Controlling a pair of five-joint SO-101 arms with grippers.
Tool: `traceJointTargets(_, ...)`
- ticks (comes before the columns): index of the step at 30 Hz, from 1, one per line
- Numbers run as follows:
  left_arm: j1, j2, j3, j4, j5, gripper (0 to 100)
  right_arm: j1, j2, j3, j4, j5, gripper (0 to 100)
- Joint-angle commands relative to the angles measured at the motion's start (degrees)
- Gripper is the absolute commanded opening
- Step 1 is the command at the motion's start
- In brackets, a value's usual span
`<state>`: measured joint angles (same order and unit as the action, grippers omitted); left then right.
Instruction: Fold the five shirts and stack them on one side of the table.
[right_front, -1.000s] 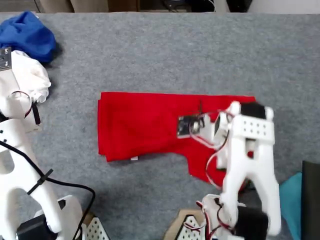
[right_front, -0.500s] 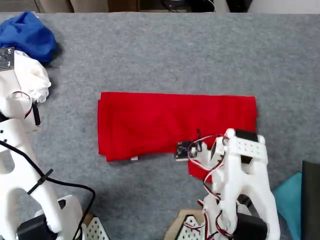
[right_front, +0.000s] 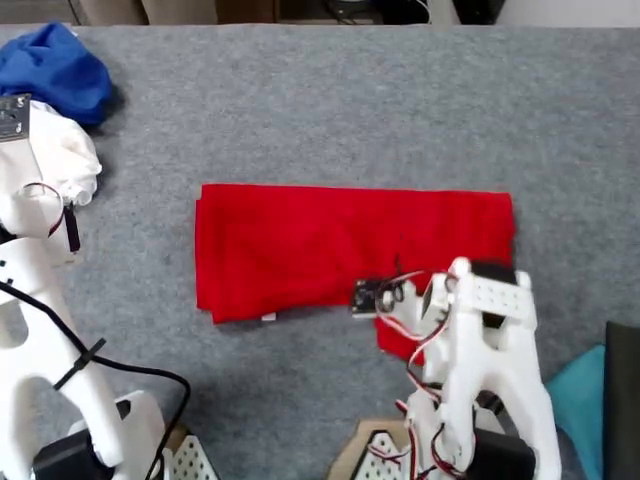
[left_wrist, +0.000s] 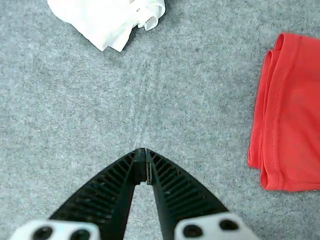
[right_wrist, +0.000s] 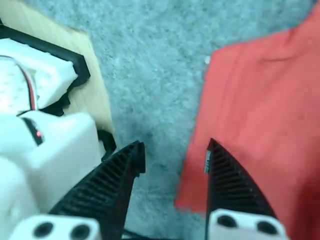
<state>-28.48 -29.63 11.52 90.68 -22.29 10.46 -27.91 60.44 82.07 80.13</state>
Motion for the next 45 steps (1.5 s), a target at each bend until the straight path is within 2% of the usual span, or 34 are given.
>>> traceJointTargets(1,-0.35,-0.31,-2.64,-0.18,-0.18,2,1.10,-1.54,-5.23,2.81,-0.53,20.6)
traceJointTargets(7,-0.44,-0.31,-2.64,-0.18,-0.26,2,0.75,-1.10,-3.82,-1.93,-0.53,20.6)
traceJointTargets(13,-0.53,-0.31,-2.64,-1.41,-0.26,2,0.84,-1.54,7.25,-12.84,-0.35,20.6)
traceJointTargets(19,-0.53,-0.31,-2.64,-1.41,-0.26,2,0.75,-0.31,7.52,-10.02,-0.44,20.6)
traceJointTargets(26,-0.53,-0.22,-2.64,-1.41,-0.26,2,0.84,1.27,10.51,-13.71,-1.05,19.6)
traceJointTargets(33,-0.62,-0.40,-2.64,-1.41,-0.26,2,0.84,1.36,11.56,-15.03,-1.32,0.5)
traceJointTargets(41,-0.62,-0.40,-2.64,-1.41,-0.26,2,0.84,1.10,11.21,-13.71,-1.32,0.5)
traceJointTargets(45,-0.62,-0.40,-2.64,-1.41,-0.26,2,0.92,1.10,3.74,-5.63,-1.32,0.5)
